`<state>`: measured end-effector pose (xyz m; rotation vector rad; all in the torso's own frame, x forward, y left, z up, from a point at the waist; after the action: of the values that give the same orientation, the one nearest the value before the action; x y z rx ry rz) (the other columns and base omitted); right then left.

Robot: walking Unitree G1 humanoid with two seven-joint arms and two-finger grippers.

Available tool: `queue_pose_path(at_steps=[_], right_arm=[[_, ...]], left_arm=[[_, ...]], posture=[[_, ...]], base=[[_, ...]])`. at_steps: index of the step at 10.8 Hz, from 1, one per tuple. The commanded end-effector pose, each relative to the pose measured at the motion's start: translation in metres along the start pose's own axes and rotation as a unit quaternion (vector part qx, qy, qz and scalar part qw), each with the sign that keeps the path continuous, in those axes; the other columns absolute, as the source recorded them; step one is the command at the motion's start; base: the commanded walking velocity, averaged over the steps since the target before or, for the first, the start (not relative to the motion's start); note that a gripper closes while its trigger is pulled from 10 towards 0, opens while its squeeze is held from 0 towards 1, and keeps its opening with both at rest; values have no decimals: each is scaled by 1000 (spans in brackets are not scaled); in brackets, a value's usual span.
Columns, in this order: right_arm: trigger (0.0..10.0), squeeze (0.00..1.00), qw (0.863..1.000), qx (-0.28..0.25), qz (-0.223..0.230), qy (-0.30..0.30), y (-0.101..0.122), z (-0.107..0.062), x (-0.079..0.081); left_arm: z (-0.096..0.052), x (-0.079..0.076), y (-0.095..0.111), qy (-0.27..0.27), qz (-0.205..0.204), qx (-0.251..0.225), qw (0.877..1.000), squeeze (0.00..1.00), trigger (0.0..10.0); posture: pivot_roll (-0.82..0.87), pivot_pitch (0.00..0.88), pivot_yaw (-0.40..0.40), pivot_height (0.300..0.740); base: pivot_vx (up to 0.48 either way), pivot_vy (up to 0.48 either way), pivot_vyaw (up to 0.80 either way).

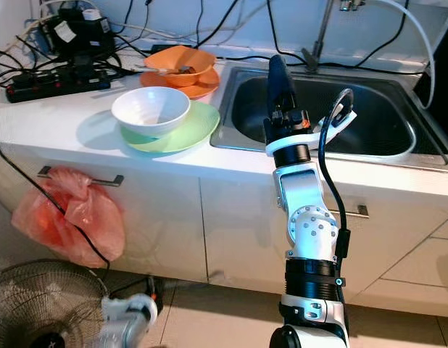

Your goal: Kitchen organization

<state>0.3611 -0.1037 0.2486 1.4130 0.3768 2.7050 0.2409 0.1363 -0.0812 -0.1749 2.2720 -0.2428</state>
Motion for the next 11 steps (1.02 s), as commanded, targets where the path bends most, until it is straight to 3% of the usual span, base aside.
queue_pose_path(at_steps=[1, 4, 5, 6, 8, 11], right_arm=[[10000, 0, 999, -11, 49, 19, -14, 7, 14], [10000, 0, 999, -11, 49, 19, -14, 7, 14], [10000, 0, 998, -39, -20, -38, 21, -14, -25], [10000, 0, 987, -77, -103, -100, 72, -46, -59], [10000, 0, 981, -86, -125, -121, 85, -58, -69], [10000, 0, 979, -101, -131, -115, 94, -61, -66]], left_arm=[[-93, -310, -220, -508, 96, 216, 828, 0, 10000], [-93, -310, -220, -508, 96, 216, 828, 0, 10000], [-38, -284, -134, -449, 214, 65, 865, 0, 10000], [-13, -253, -48, -379, 267, -39, 885, 0, 10000], [-8, -240, -22, -352, 277, -66, 891, 0, 10000], [-8, -237, -15, -346, 281, -75, 892, 0, 10000]], posture=[[112, 181, -32, 740], [112, 181, -32, 740], [96, 0, 0, 740], [95, 0, 0, 740], [98, 0, 0, 740], [96, 0, 0, 740]], base=[[0, 0, 0], [0, 0, 0], [0, 0, 0], [0, 0, 0], [0, 0, 0], [0, 0, 0]])
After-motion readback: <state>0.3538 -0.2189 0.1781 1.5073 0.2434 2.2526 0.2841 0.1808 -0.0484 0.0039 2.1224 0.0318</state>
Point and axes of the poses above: a point about 5 cm out from each wrist's last joint towards the gripper, its own z axis pointing out of the wrist towards the gripper, its own y axis along the axis of the wrist's last joint, x = y × z, the point moved 4 cm from there along z, pointing out of the wrist towards the gripper, and after that the axes turned 4 degrees about -z, right-handed, at the moved point
